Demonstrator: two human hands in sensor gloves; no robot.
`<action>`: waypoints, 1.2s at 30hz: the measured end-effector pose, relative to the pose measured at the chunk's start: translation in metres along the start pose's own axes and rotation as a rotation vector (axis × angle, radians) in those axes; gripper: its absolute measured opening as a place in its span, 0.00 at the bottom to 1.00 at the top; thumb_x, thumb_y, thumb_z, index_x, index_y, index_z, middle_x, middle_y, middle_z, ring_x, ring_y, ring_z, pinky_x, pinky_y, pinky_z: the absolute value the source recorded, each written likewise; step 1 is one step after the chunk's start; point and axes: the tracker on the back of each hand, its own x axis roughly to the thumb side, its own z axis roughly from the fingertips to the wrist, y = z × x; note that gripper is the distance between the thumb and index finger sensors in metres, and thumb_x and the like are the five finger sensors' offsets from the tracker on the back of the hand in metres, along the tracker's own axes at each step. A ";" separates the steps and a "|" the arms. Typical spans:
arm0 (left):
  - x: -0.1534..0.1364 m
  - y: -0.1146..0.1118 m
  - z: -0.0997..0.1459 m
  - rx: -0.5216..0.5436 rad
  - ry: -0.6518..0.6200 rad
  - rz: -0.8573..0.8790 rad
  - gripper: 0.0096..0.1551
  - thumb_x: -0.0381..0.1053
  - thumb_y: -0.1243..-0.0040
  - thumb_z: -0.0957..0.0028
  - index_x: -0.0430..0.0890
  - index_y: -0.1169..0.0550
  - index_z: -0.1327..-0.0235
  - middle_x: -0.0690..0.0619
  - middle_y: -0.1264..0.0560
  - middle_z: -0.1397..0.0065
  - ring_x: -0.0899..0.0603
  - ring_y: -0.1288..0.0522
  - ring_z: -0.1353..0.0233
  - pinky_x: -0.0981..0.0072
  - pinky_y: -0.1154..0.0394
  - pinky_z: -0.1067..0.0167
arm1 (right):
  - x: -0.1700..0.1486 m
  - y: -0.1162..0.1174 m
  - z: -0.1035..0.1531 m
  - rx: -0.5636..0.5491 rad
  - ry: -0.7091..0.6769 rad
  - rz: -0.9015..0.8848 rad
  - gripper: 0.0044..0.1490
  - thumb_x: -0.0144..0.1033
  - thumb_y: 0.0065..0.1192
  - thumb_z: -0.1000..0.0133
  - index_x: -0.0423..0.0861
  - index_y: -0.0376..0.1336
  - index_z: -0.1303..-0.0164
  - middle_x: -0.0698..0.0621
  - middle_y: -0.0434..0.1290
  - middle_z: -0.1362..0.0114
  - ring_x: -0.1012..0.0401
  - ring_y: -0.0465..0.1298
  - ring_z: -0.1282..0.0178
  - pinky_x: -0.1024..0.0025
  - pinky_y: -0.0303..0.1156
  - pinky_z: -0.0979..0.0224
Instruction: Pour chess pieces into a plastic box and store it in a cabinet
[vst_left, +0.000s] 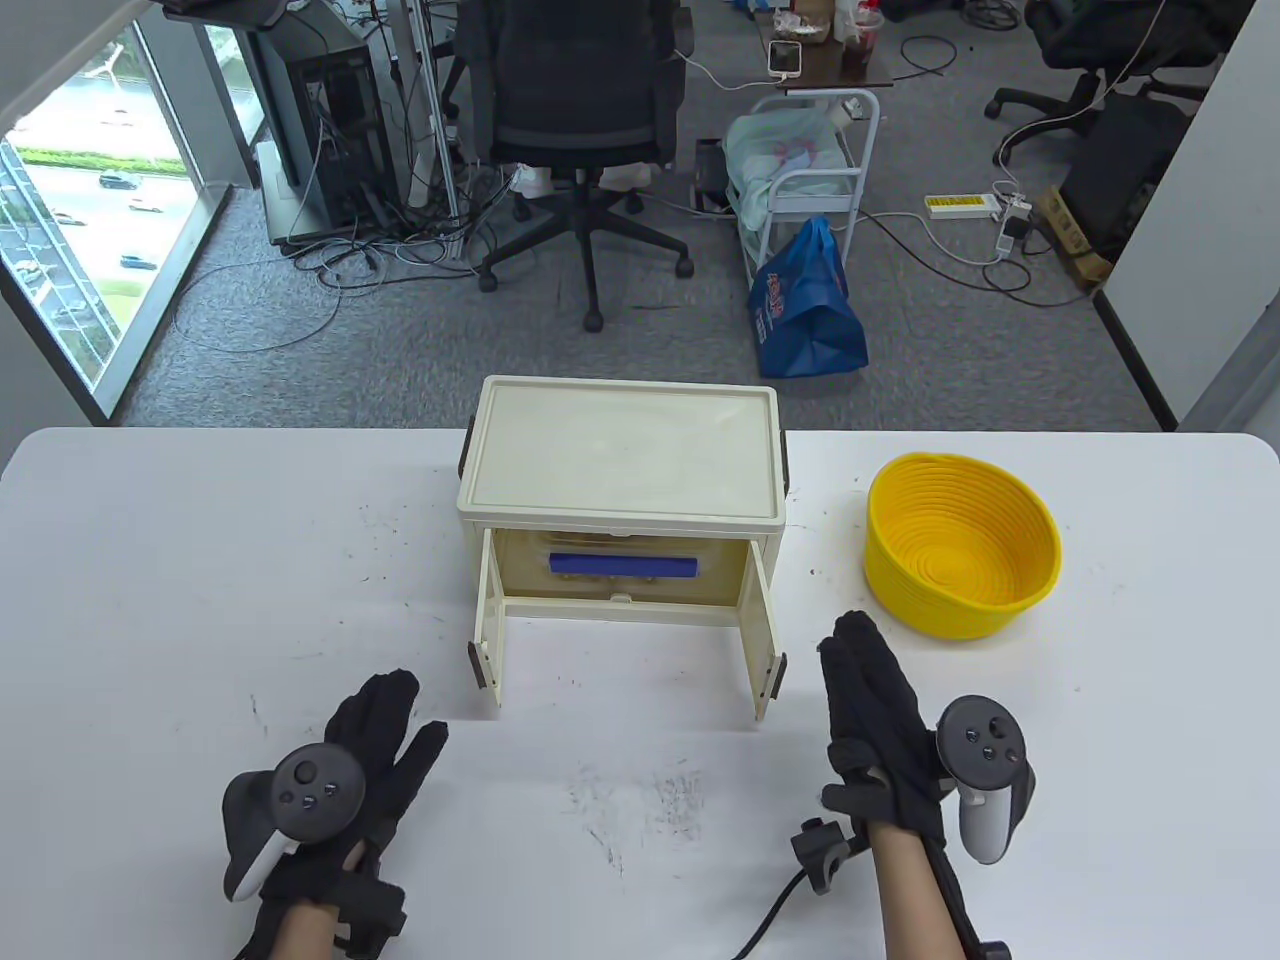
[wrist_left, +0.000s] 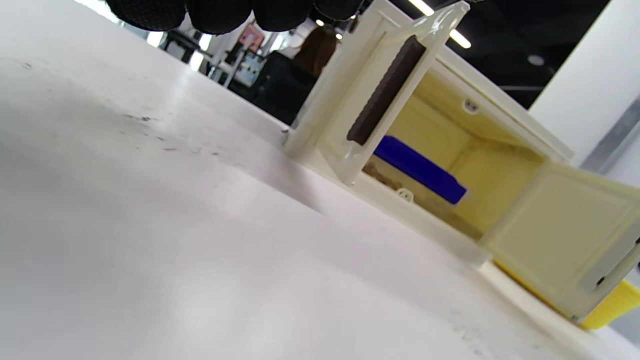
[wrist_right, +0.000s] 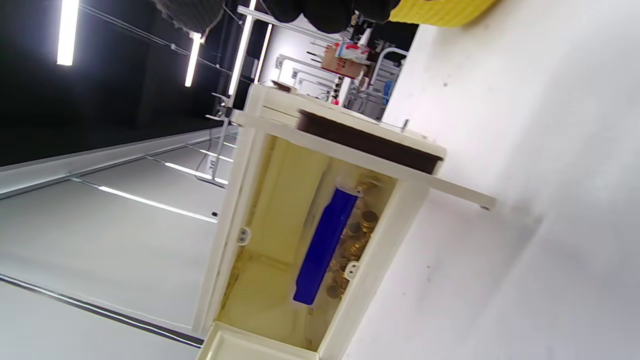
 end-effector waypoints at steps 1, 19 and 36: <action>0.001 0.000 -0.003 0.001 0.005 0.028 0.45 0.68 0.65 0.25 0.43 0.45 0.03 0.33 0.43 0.07 0.22 0.42 0.14 0.26 0.36 0.26 | -0.004 0.002 -0.003 0.013 0.014 -0.004 0.40 0.53 0.55 0.31 0.42 0.54 0.15 0.38 0.61 0.15 0.38 0.60 0.18 0.40 0.56 0.22; 0.013 -0.010 -0.069 -0.115 0.206 0.351 0.41 0.66 0.67 0.22 0.42 0.43 0.05 0.37 0.36 0.11 0.28 0.34 0.18 0.32 0.34 0.24 | -0.023 0.029 -0.023 0.089 0.101 -0.123 0.40 0.53 0.54 0.30 0.40 0.53 0.15 0.36 0.61 0.16 0.36 0.61 0.19 0.40 0.56 0.23; 0.061 -0.028 -0.093 -0.231 0.201 0.233 0.32 0.64 0.68 0.20 0.49 0.32 0.13 0.45 0.27 0.17 0.35 0.27 0.21 0.39 0.29 0.25 | 0.020 0.101 -0.022 -0.044 0.153 0.163 0.30 0.47 0.54 0.30 0.37 0.66 0.30 0.36 0.75 0.33 0.41 0.78 0.39 0.49 0.73 0.40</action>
